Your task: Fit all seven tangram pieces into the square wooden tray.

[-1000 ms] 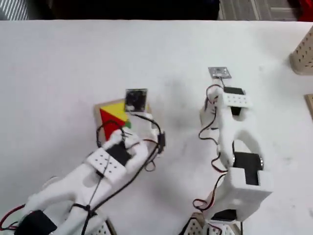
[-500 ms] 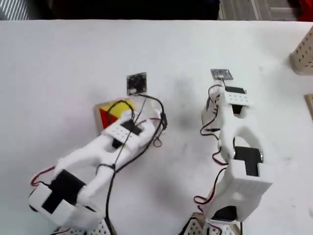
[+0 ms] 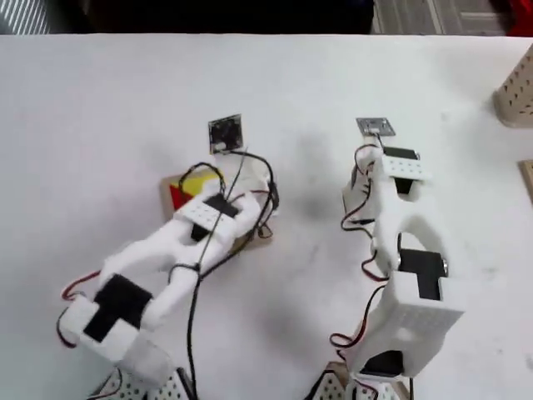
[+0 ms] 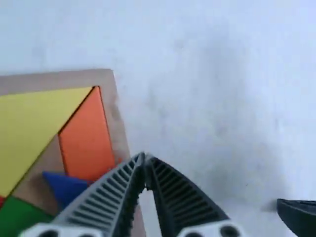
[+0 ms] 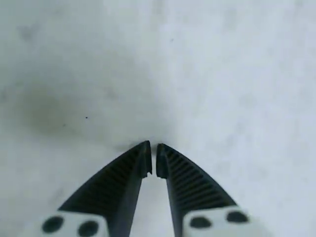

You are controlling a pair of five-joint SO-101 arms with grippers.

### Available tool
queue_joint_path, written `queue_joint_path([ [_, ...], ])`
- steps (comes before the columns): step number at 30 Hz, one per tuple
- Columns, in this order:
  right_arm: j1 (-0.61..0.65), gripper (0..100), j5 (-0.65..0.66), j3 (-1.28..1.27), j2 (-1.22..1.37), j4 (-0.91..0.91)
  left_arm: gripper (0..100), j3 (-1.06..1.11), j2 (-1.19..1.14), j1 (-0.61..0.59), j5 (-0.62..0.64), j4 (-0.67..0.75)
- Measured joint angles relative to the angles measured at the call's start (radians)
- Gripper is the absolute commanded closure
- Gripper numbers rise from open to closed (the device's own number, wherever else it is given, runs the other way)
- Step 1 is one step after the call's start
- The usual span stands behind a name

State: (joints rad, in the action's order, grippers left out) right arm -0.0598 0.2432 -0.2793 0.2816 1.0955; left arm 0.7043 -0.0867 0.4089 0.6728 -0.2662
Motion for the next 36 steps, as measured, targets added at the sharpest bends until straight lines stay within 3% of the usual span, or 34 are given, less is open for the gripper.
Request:
queue_joint_path([
  [9,0.000,98.1,0.000,0.000,0.000,0.002,98,-0.094,-0.101,-0.014,0.002,-0.054],
  [20,0.000,98.1,0.000,0.000,0.000,0.002,98,0.063,0.041,0.077,0.002,-0.054],
  [28,0.000,98.1,0.000,0.000,0.000,0.002,98,0.034,0.051,0.012,0.003,-0.063],
  [32,0.003,98.1,0.000,0.000,0.000,0.002,98,0.054,0.127,0.049,-0.091,-0.157],
  [36,0.006,98.1,0.000,0.000,0.000,0.002,98,0.160,0.262,0.163,-0.166,-0.215],
])
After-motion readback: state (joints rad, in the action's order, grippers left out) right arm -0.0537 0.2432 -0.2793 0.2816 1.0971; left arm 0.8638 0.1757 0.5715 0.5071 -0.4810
